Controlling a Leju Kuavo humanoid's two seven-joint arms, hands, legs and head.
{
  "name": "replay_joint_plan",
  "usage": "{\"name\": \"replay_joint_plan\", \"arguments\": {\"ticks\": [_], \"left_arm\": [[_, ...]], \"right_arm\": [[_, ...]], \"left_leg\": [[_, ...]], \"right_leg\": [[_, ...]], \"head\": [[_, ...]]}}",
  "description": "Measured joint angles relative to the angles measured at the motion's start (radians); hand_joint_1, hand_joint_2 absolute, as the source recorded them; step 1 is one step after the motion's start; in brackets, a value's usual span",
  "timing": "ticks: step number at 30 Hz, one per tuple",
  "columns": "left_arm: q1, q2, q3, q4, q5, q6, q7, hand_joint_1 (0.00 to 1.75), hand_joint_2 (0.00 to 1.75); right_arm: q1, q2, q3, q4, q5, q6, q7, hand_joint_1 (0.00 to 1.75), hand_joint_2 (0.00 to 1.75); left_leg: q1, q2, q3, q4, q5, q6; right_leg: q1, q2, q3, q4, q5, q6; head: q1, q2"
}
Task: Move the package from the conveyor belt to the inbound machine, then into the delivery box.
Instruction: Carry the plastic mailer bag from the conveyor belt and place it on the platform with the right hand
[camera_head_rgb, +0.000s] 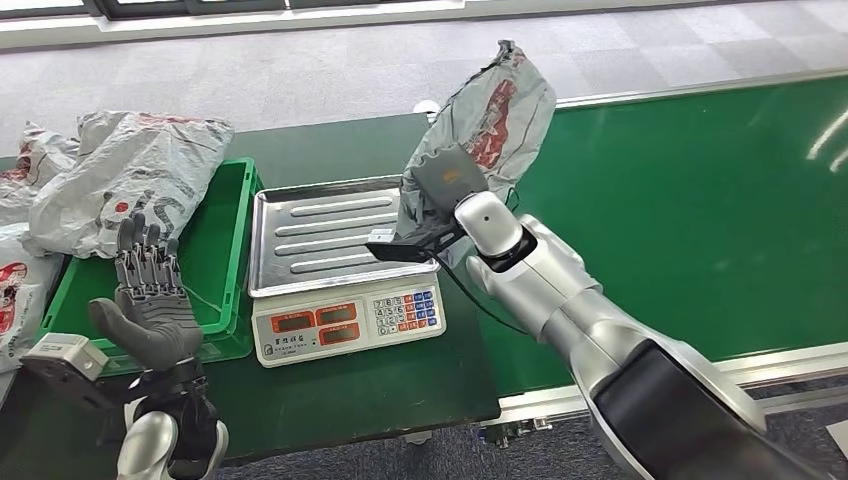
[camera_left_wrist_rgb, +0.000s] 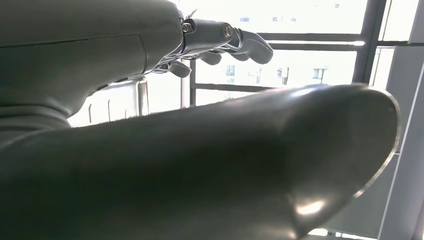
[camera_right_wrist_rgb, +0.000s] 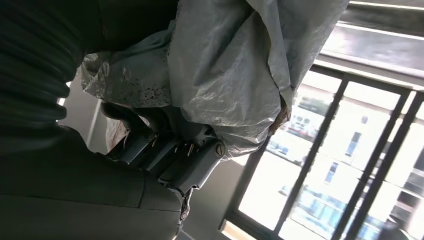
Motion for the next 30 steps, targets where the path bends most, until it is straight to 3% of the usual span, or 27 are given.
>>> {"name": "replay_joint_plan", "arguments": {"ticks": [10,20,30], "left_arm": [[-0.041,-0.007,-0.012,0.063,0.004,-0.020,0.001,0.00,0.00],[-0.067,-0.021,-0.012,0.109,0.001,-0.034,-0.007,0.00,0.00],[-0.083,-0.019,-0.036,0.176,0.007,-0.051,-0.025,0.00,0.00]], "right_arm": [[0.013,-0.009,0.000,0.057,0.014,-0.040,-0.040,1.75,1.75],[0.044,0.077,0.002,0.056,0.039,-0.143,-0.237,1.75,1.75],[0.060,0.094,0.019,0.037,0.005,-0.150,-0.287,1.75,1.75]], "left_leg": [[0.000,0.001,0.000,0.000,0.000,0.000],[0.000,0.001,0.000,0.000,0.000,0.000],[0.000,0.001,0.000,0.000,0.000,0.000]], "right_leg": [[0.000,0.001,0.000,0.000,0.000,0.000],[0.001,0.001,-0.001,0.000,0.000,0.000],[0.000,0.001,0.000,0.000,0.000,0.000]], "head": [[0.000,0.000],[0.000,0.000],[0.000,0.000]]}}
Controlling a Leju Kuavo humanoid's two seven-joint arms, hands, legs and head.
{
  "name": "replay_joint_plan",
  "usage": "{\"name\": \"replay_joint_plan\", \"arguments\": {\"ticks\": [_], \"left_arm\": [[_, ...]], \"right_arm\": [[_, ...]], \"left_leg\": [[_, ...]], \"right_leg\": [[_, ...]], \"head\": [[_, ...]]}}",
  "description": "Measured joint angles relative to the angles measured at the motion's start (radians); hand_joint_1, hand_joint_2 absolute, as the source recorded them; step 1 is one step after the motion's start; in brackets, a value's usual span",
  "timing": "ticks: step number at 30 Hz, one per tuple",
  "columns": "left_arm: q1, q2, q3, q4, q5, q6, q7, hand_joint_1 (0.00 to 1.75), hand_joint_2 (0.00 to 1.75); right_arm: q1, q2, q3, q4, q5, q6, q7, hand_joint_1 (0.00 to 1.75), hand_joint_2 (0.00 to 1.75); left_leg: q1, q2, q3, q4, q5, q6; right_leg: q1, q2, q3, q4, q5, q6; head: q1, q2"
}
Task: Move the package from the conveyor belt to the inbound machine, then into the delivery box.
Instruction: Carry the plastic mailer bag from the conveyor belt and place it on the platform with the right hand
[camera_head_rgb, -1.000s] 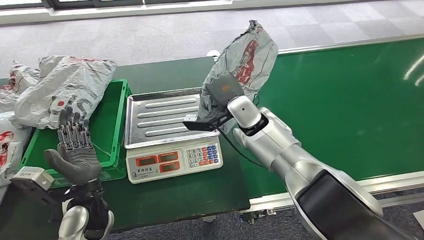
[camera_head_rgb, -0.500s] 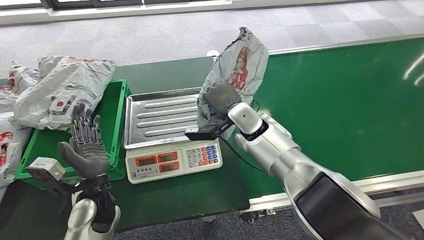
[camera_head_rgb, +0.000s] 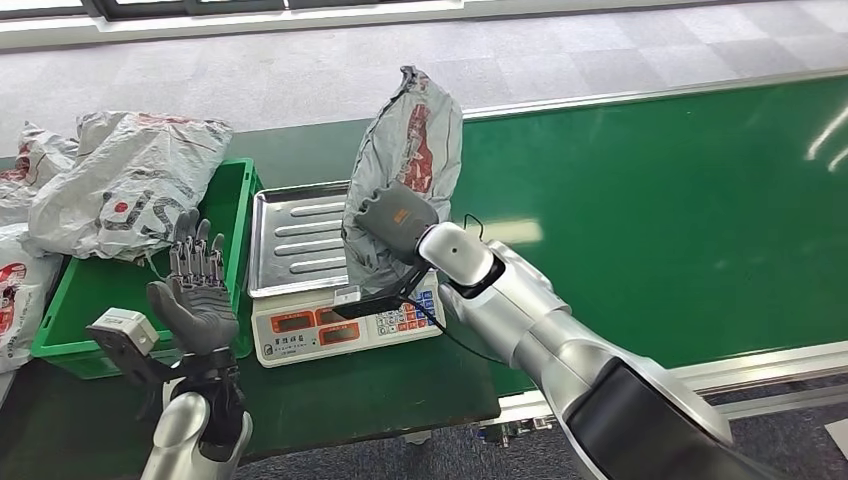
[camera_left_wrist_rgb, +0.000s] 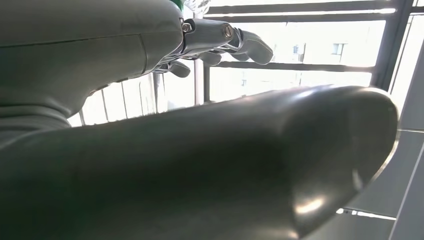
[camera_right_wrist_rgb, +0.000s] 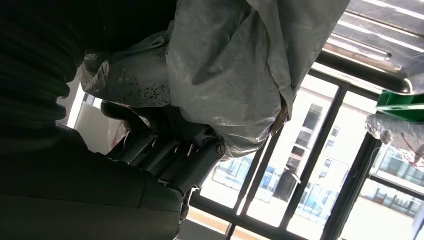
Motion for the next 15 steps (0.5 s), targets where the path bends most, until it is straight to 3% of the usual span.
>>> {"name": "replay_joint_plan", "arguments": {"ticks": [15], "left_arm": [[0.018,0.007,-0.002,0.009,0.003,0.005,-0.001,0.00,0.00]], "right_arm": [[0.051,-0.015,0.001,0.009,-0.023,-0.029,0.004,1.75,1.75]], "left_leg": [[0.000,0.000,0.000,0.000,0.000,0.000]], "right_leg": [[0.000,0.000,0.000,0.000,0.000,0.000]], "head": [[0.000,0.000]]}}
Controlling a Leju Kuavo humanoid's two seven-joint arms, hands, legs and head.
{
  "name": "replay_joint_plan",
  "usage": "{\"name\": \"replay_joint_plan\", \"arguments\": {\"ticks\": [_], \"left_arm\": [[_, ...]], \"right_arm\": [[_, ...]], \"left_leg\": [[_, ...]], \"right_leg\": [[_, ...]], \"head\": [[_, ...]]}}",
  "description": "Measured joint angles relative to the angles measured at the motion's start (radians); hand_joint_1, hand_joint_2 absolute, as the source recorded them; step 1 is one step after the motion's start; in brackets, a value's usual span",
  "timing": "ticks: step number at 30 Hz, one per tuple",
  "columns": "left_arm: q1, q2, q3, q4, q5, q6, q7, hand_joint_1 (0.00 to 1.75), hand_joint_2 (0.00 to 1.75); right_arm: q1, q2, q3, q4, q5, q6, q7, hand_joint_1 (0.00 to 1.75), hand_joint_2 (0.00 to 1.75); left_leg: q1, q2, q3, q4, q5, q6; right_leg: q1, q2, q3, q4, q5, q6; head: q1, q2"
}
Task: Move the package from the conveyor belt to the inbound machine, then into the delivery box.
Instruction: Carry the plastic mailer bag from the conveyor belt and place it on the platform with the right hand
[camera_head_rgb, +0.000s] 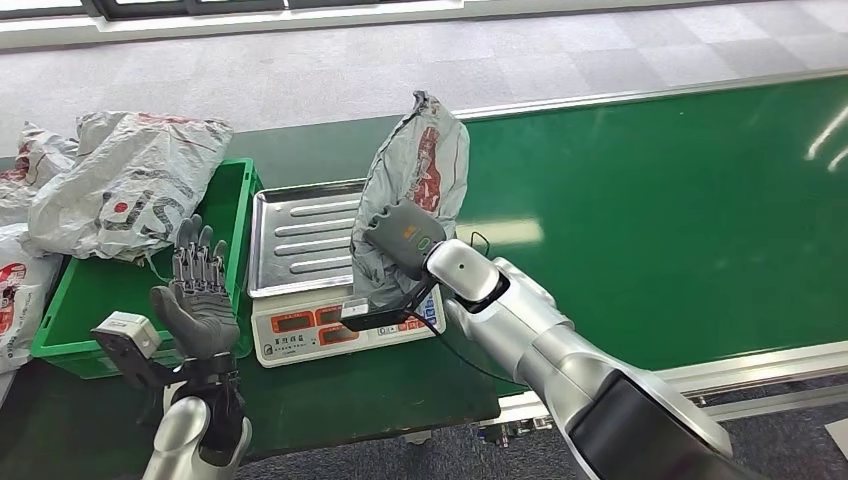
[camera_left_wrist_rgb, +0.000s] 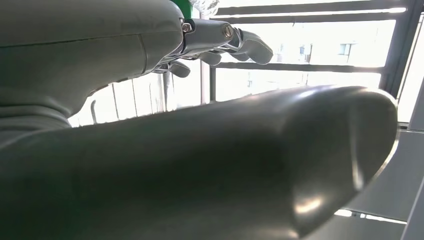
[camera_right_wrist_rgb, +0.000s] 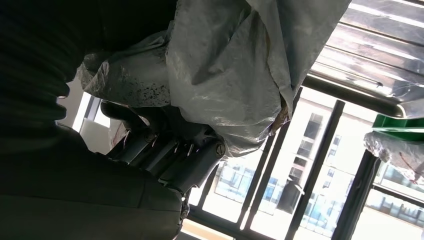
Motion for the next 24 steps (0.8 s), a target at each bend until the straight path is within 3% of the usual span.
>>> {"name": "replay_joint_plan", "arguments": {"ticks": [23,24], "left_arm": [[-0.010,-0.006,-0.045,0.018,-0.011,0.002,0.016,0.00,0.00],[-0.010,-0.006,-0.046,0.018,-0.011,0.002,0.017,0.00,0.00]], "right_arm": [[-0.005,0.054,0.052,-0.008,-0.004,-0.011,-0.023,1.75,1.75],[-0.006,0.056,0.052,-0.008,-0.005,-0.011,-0.023,1.65,1.75]], "left_leg": [[0.000,0.000,0.000,0.000,0.000,0.000],[0.000,0.000,0.000,0.000,0.000,0.000]], "right_leg": [[0.000,0.000,0.000,0.000,0.000,0.000],[0.000,0.000,0.000,0.000,0.000,0.000]], "head": [[0.000,0.000],[0.000,0.000]]}}
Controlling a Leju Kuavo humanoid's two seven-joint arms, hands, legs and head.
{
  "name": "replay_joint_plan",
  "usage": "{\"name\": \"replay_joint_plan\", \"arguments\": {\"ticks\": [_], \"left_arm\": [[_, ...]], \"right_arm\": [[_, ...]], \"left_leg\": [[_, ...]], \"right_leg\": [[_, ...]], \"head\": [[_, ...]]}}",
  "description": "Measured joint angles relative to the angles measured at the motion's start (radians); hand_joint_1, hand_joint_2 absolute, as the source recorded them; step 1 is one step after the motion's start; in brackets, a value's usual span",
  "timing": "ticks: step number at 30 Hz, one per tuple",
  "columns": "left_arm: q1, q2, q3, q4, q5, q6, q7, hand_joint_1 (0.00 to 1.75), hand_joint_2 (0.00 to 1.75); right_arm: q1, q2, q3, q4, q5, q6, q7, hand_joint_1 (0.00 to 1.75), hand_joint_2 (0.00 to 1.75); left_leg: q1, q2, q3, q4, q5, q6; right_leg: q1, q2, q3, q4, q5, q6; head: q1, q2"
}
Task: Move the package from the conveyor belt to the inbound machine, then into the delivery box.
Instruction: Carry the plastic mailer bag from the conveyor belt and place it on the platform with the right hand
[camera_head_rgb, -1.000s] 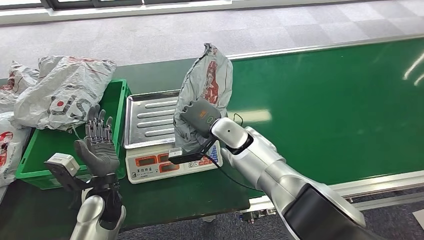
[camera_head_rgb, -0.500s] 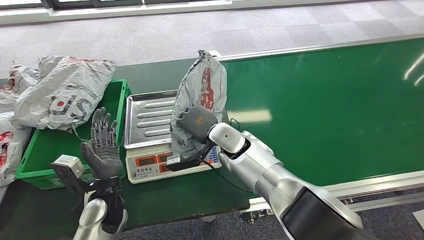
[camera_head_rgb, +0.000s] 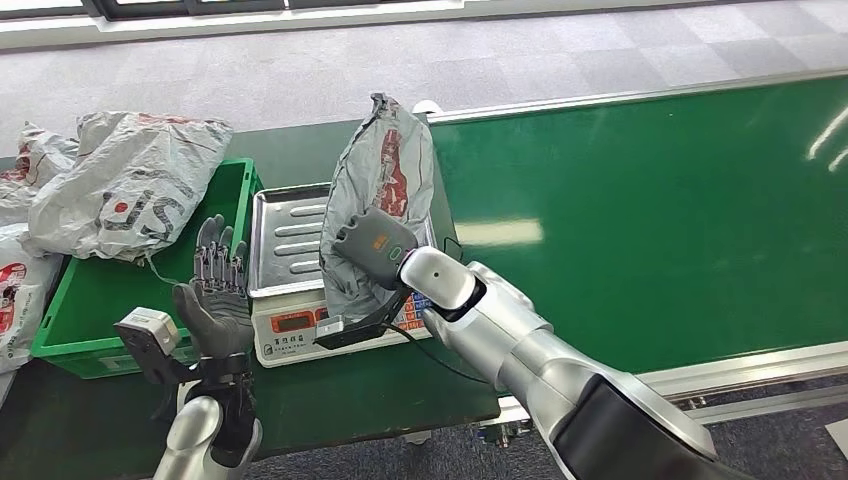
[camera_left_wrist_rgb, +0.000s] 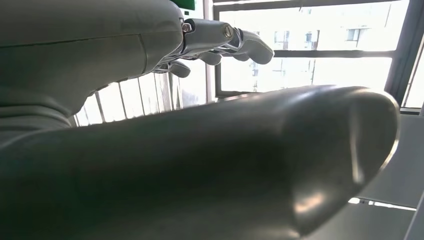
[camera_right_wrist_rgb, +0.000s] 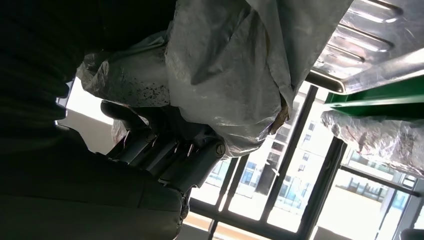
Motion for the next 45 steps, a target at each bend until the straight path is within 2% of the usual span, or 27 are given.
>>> {"name": "replay_joint_plan", "arguments": {"ticks": [1,3,4,5,7,11,16,25,31,33,35,38,40,43,45], "left_arm": [[0.000,-0.001,0.000,0.000,0.000,0.000,0.000,0.00,0.00],[0.000,-0.002,-0.001,0.000,0.000,0.000,0.000,0.00,0.00],[0.000,-0.003,-0.001,0.001,0.000,0.000,0.000,0.00,0.00],[-0.001,-0.003,-0.001,0.001,0.000,0.000,0.001,0.00,0.00],[-0.002,-0.006,-0.001,0.002,-0.001,0.001,0.003,0.00,0.00],[-0.005,-0.014,-0.001,-0.012,-0.024,0.013,0.015,0.00,0.00],[-0.017,-0.022,-0.001,-0.018,-0.034,0.015,0.023,0.00,0.00],[-0.022,-0.029,-0.001,-0.017,-0.034,0.015,0.018,0.00,0.00],[-0.027,-0.033,-0.001,-0.017,-0.049,0.043,0.013,0.00,0.00],[-0.027,-0.033,-0.001,-0.018,-0.069,0.078,-0.002,0.00,0.00],[-0.024,-0.033,-0.001,-0.024,-0.095,0.123,-0.021,0.00,0.00],[-0.016,-0.033,0.001,-0.047,-0.113,0.165,-0.038,0.00,0.00],[-0.012,-0.033,0.004,-0.062,-0.113,0.172,-0.042,0.00,0.00],[-0.010,-0.033,0.008,-0.076,-0.111,0.173,-0.044,0.00,0.00],[-0.010,-0.033,0.010,-0.083,-0.099,0.173,-0.054,0.00,0.00]], "right_arm": [[-0.001,0.001,0.000,-0.001,0.000,0.000,0.000,1.37,1.75],[-0.003,0.002,0.000,-0.002,-0.001,0.000,0.000,0.54,1.75],[-0.004,0.002,0.000,-0.002,-0.002,0.000,0.000,0.19,1.75],[-0.005,0.002,0.000,-0.002,-0.002,-0.002,0.002,0.03,1.75],[-0.005,0.002,0.000,-0.003,0.006,-0.031,0.022,0.00,1.75],[-0.008,0.001,0.001,-0.003,0.032,-0.124,0.084,0.00,0.00],[-0.010,-0.011,0.011,0.004,0.090,-0.234,0.111,0.00,0.00],[-0.010,-0.031,0.031,0.025,0.157,-0.264,0.160,0.00,0.00],[-0.009,-0.054,0.045,0.034,0.175,-0.309,0.131,0.00,0.00],[0.000,-0.067,0.039,0.024,0.144,-0.336,0.117,0.00,0.00],[0.033,-0.080,0.000,-0.027,0.068,-0.354,0.069,0.00,0.00],[0.123,-0.088,-0.144,-0.167,-0.106,-0.363,-0.090,0.00,0.00],[0.178,-0.090,-0.239,-0.253,-0.182,-0.365,-0.153,0.00,0.00],[0.235,-0.094,-0.313,-0.346,-0.222,-0.363,-0.163,0.00,0.00],[0.272,-0.100,-0.336,-0.406,-0.319,-0.345,-0.181,0.00,0.00]], "left_leg": [[0.000,0.000,0.000,0.000,0.000,0.000],[0.000,0.000,0.000,0.000,0.000,0.000],[0.000,0.000,0.000,0.000,0.000,0.000],[0.000,0.000,0.000,0.000,0.000,0.000],[0.000,0.000,0.000,0.000,0.000,0.000],[0.000,0.000,0.000,0.000,0.000,0.000],[0.000,0.000,0.000,0.000,0.000,0.000],[0.000,0.000,0.000,0.000,0.000,0.000],[0.000,0.000,0.000,0.000,0.000,0.000],[0.000,0.000,0.000,0.000,0.000,0.000],[0.000,0.000,0.000,0.000,0.000,0.000],[0.000,-0.001,0.000,0.000,0.000,0.000],[0.000,-0.003,-0.001,0.000,0.000,0.000],[0.000,-0.002,-0.001,0.000,0.000,0.000],[0.000,-0.002,-0.001,0.000,0.000,0.000]], "right_leg": [[0.000,0.000,0.000,0.000,0.000,0.000],[0.000,0.000,0.000,0.000,0.000,0.000],[0.000,0.000,0.000,0.000,0.000,0.000],[0.000,0.000,0.000,0.000,0.000,0.000],[0.000,0.000,0.000,0.000,0.000,0.000],[0.000,0.000,0.000,0.000,0.000,0.000],[0.000,0.000,0.000,0.000,0.000,0.000],[0.000,0.000,0.000,0.000,0.000,0.000],[0.000,0.000,0.000,0.000,0.000,0.000],[0.000,0.000,0.000,0.000,0.000,0.000],[0.000,0.000,0.000,0.000,0.000,0.000],[0.000,-0.001,0.000,0.000,0.000,0.000],[0.000,-0.003,0.000,0.000,-0.001,0.000],[0.000,-0.002,0.000,0.000,-0.001,0.000],[0.000,-0.002,0.000,0.000,0.000,0.000]], "head": [[0.000,0.000],[0.000,0.000],[0.000,0.000],[0.000,0.000],[0.000,0.000],[0.000,0.000],[0.000,0.000],[0.000,0.000],[0.000,0.000],[0.000,0.000],[0.000,0.000],[0.000,0.000],[0.000,0.000],[0.000,0.000],[0.000,0.000]]}}
